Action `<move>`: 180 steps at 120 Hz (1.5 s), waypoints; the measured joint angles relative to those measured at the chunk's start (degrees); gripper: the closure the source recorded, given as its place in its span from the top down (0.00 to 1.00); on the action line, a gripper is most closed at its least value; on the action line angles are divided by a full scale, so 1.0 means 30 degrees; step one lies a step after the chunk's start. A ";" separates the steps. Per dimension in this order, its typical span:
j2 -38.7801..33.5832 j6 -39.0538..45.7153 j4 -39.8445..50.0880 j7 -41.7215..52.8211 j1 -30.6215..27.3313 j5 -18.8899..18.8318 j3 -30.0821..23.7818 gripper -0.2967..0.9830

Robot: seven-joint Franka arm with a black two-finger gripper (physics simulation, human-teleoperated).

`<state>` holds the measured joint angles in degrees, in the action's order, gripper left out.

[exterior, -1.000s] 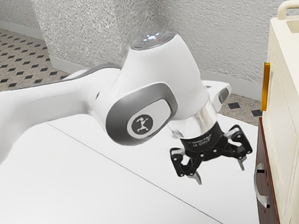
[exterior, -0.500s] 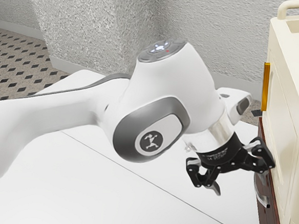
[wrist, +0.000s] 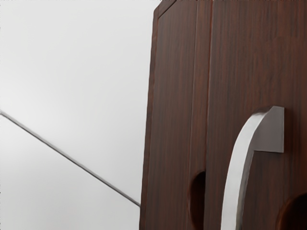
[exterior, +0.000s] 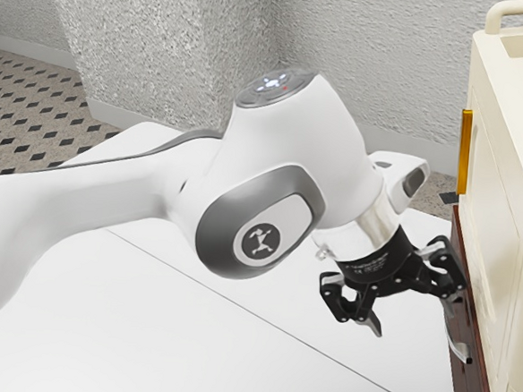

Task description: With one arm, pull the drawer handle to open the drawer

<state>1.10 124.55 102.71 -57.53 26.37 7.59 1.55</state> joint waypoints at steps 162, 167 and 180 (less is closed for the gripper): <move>-0.0245 0.0288 0.1020 0.0060 0.0329 -0.0146 0.0151 0.42; -0.0283 0.0304 0.1034 0.0090 0.0430 -0.0131 0.0261 0.42; -0.0301 0.0352 0.1043 0.0174 0.0989 -0.0140 0.0814 0.42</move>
<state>0.20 125.61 105.84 -57.00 29.34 7.17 3.99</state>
